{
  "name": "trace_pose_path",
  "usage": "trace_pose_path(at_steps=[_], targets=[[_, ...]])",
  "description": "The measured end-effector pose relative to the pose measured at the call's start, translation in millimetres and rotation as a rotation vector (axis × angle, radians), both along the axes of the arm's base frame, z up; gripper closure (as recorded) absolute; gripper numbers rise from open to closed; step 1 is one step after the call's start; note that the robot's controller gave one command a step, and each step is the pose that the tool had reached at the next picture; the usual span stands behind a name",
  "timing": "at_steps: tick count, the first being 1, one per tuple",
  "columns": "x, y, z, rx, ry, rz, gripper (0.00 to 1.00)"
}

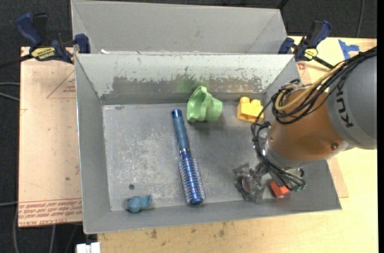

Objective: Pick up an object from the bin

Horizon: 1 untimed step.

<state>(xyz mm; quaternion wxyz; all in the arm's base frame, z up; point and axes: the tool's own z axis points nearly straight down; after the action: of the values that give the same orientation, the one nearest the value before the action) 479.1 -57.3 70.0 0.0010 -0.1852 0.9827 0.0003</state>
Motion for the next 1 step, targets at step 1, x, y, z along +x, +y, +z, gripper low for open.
trace_pose_path(at_steps=[1], targets=[[28.8,-39.1,0.1,-0.002,-0.003,0.201,1.00]])
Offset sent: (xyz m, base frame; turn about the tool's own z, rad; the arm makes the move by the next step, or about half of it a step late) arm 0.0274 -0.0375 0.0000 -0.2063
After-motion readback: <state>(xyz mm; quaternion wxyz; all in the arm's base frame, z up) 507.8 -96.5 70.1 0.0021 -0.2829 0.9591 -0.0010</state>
